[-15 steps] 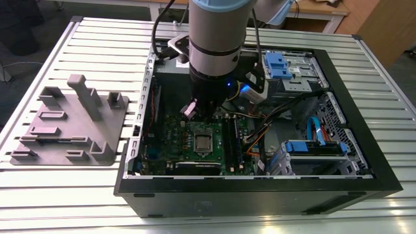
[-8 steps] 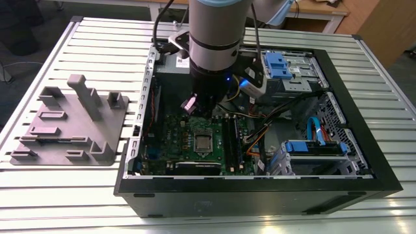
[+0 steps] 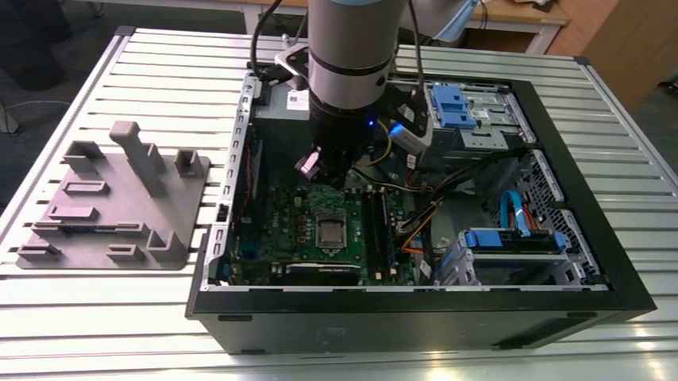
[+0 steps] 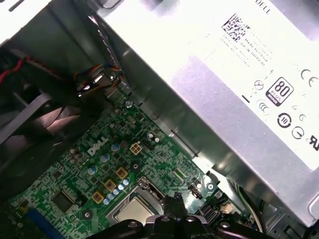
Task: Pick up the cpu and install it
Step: 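Install the first cpu locking lever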
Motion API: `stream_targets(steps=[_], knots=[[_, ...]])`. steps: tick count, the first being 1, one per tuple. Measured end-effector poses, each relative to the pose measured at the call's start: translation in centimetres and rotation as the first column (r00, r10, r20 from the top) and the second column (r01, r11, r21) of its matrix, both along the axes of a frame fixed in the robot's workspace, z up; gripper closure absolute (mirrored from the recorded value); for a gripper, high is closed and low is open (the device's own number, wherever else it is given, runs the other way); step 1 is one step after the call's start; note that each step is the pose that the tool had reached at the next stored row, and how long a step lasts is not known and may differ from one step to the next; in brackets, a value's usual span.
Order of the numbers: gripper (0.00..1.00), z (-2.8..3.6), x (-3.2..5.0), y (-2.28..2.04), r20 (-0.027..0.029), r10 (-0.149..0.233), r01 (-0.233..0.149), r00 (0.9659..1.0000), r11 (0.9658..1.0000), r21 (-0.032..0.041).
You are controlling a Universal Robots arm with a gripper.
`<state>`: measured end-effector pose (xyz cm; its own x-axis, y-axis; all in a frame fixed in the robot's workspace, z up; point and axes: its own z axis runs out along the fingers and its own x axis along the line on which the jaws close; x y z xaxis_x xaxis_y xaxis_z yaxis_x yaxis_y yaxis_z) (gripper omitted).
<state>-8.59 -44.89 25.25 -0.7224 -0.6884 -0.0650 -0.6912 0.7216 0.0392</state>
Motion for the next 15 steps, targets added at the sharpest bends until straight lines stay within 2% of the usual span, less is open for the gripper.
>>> stream_targets(steps=[9,15], knots=[[0.89,0.24,-0.01,0.29,-0.0001,0.000,0.000,1.0000,1.0000,0.0001],[0.89,0.24,0.00,1.28,-0.0001,0.000,0.000,1.0000,1.0000,0.0025]])
